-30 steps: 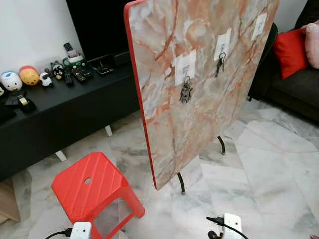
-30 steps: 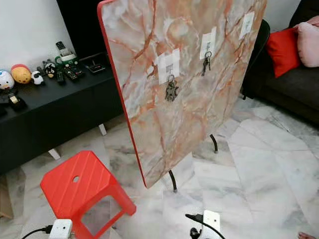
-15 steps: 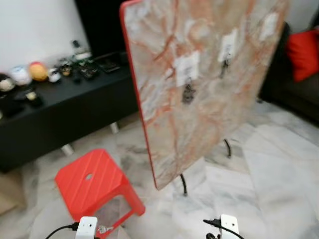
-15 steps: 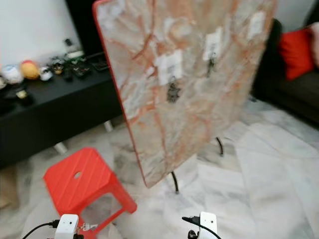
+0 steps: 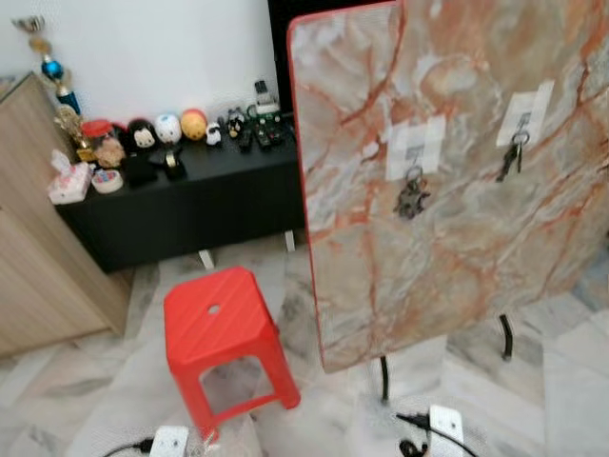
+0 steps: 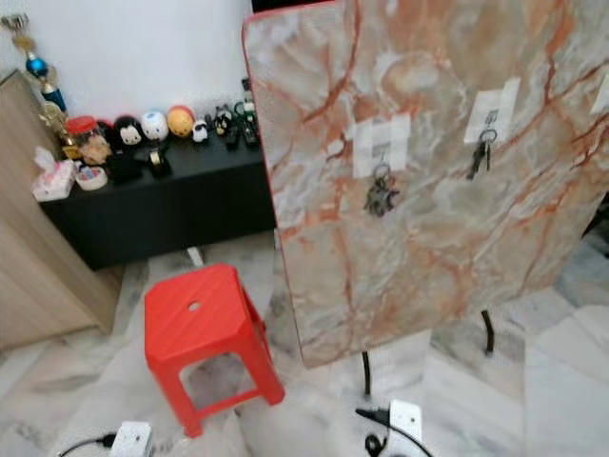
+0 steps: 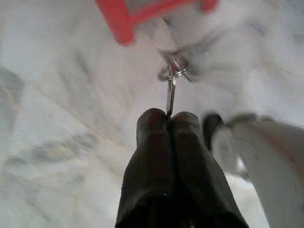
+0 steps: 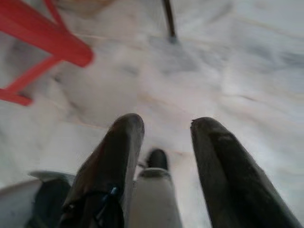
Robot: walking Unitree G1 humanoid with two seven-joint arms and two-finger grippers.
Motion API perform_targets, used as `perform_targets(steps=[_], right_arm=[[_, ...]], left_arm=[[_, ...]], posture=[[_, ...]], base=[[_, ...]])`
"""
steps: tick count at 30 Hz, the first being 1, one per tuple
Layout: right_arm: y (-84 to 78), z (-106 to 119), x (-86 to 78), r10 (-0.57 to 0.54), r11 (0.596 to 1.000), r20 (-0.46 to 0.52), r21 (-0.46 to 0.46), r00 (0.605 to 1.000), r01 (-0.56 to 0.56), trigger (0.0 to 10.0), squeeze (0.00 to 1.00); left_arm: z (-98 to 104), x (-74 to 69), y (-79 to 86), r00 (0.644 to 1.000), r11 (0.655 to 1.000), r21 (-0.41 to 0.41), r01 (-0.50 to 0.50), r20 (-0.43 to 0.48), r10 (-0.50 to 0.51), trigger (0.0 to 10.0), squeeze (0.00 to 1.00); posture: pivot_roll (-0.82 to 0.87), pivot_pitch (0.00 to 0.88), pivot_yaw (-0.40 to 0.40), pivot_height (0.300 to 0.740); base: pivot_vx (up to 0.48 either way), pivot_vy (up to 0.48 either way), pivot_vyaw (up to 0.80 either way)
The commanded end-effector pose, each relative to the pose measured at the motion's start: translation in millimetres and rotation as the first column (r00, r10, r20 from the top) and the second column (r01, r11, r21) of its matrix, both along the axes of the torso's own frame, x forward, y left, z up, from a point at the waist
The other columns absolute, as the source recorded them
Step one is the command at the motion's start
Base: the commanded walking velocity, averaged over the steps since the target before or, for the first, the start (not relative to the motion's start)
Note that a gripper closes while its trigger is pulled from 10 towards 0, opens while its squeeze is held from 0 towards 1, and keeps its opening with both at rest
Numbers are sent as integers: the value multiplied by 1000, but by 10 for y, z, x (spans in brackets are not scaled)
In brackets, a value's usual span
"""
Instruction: Hang keys on a hook
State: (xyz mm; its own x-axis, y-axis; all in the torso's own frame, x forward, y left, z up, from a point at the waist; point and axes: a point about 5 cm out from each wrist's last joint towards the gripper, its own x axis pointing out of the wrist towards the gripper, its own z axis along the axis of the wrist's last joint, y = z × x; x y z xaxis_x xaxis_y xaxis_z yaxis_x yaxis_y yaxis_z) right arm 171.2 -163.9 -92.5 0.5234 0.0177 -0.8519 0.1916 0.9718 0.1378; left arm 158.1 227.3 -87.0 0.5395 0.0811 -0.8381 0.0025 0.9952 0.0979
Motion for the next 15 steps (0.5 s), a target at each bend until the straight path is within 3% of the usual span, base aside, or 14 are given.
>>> perform_targets(steps=[1,3,13,15], right_arm=[[21,-3,1,-3,1000,-10,0,1000,3,10000,0],[-8,4,10,1,1000,-2,-14,1000,-1,10000,0],[105,34,86,48,999,22,8,999,-49,10000,0],[113,40,101,35,999,24,19,999,-36,10000,0]], left_arm=[[0,-16,25,1000,1000,7,-17,4,17,10000,0],[-11,-38,17,1000,1000,4,-26,2,26,10000,0],[-65,-141,-51,1000,1000,-5,-7,-26,7,10000,0],[-65,-135,-61,1000,1000,-7,-6,-26,6,10000,0]], posture=[[8,0,20,740],[15,0,17,740],[1,0,11,740],[9,0,7,740]], base=[[0,-405,0],[0,-405,0],[0,-405,800],[0,-405,0]])
